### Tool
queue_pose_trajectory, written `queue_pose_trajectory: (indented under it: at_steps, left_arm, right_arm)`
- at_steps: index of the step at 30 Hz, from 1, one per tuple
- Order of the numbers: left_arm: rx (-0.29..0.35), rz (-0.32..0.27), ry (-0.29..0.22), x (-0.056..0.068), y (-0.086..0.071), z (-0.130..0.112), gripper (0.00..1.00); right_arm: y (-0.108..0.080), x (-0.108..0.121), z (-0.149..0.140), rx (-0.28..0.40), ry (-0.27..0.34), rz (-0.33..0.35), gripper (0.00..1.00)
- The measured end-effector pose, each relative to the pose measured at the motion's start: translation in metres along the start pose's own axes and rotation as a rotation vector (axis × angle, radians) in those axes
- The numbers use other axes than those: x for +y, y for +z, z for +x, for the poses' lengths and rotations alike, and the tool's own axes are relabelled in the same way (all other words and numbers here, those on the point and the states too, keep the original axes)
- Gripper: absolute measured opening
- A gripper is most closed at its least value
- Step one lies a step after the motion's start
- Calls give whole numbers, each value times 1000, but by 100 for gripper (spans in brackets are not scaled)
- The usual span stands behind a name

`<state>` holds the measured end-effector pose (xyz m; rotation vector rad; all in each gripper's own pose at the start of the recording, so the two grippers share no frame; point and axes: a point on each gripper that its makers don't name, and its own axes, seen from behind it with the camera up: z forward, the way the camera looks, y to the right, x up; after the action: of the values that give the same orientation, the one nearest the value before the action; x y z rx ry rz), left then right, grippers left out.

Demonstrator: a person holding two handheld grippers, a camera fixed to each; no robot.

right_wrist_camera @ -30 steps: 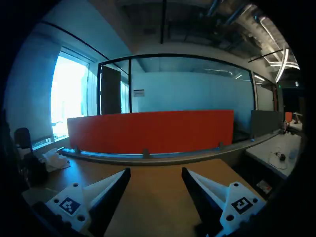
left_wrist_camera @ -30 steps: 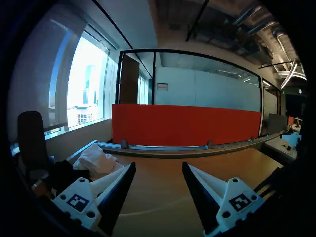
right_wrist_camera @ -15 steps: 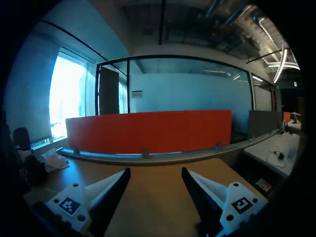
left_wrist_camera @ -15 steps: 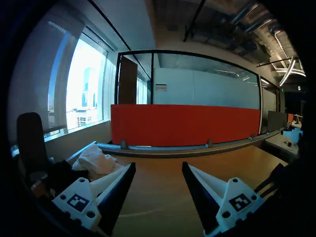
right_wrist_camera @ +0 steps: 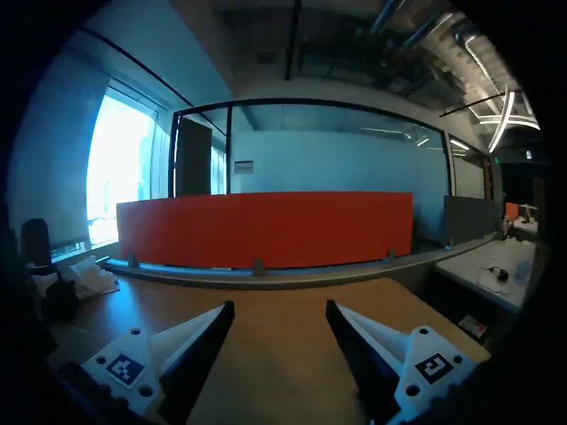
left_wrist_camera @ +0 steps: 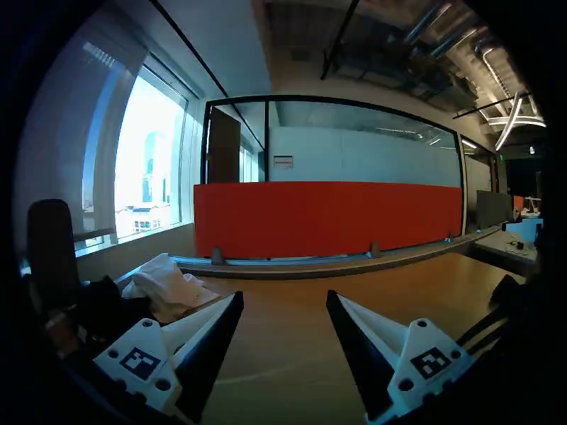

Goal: Fold towel

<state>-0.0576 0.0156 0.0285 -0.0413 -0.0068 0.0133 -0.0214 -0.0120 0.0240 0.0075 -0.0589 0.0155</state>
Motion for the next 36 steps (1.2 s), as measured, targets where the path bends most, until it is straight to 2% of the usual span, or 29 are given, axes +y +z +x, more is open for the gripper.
queue_pose_trajectory:
  at_steps: [8, 20, 27, 36]
  left_arm:
    - [25, 4, 23, -3, 4, -17, 86]
    - [46, 44, 12, -24, 4, -42, 86]
    - [47, 49, 9, -23, 0, -58, 86]
    - [51, 61, 3, -24, -6, -73, 87]
  right_arm:
    - [3, -2, -25, -17, 6, -8, 100]
    - [11, -19, -36, -22, -23, 5, 100]
    - [12, -22, -40, -16, -26, 8, 100]
    - [7, -11, -49, -12, -25, -5, 100]
